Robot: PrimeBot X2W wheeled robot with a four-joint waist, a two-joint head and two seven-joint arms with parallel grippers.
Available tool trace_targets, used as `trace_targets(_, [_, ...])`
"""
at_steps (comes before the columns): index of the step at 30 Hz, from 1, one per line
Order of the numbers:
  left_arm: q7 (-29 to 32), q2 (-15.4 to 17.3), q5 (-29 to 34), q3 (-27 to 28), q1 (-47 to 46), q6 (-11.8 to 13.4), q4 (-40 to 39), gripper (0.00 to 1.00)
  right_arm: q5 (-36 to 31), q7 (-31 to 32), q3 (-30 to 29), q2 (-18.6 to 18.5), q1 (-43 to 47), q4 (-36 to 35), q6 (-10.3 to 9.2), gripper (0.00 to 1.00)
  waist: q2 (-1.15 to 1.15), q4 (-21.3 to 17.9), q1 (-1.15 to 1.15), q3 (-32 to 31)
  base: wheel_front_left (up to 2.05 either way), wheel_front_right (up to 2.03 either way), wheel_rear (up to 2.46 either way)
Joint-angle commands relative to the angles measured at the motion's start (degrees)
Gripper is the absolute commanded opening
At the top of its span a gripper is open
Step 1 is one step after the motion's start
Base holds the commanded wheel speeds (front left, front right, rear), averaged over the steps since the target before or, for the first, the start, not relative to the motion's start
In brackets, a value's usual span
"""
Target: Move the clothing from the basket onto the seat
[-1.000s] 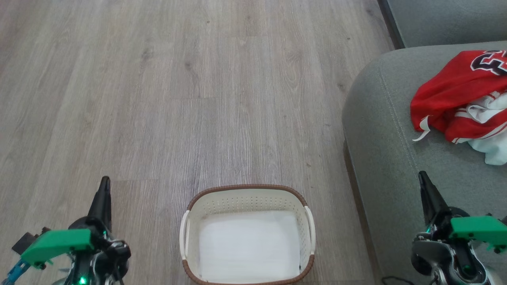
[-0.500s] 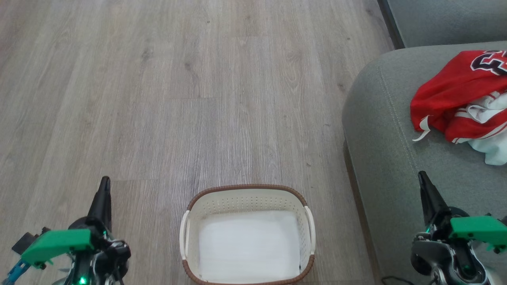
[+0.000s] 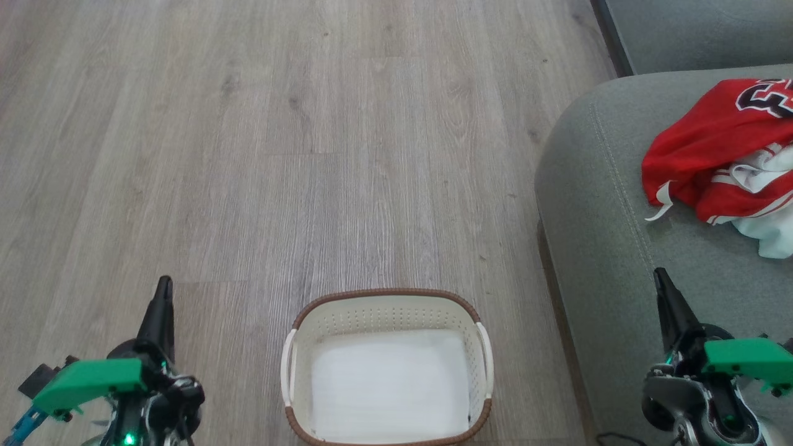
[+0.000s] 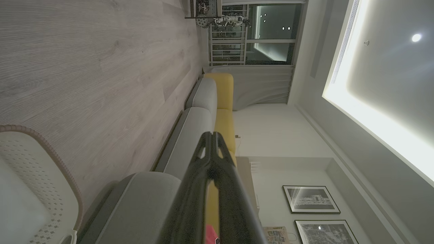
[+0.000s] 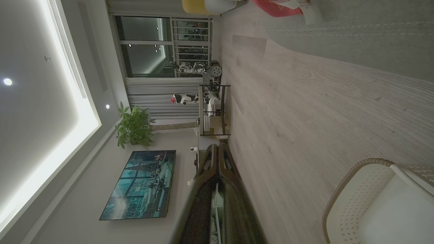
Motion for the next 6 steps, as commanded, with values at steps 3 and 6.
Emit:
trace_targets(3, [0.4,0.3,0.2,2.1,-2.8,-0.4,-1.5,0.00,-0.2,0.5,0.9,0.0,-3.2,-1.9,-0.01,0.00,0.00,0.0,0.00,0.0,0.00,0.00,0.00])
trace_targets(6, [0.4,0.2,0.2,2.1,-2.8,-0.4,-1.5,0.00,-0.2,0.5,0.9,0.0,-3.2,-1.9,-0.01,0.00,0.00,0.0,0.00,0.0,0.00,0.00,0.00])
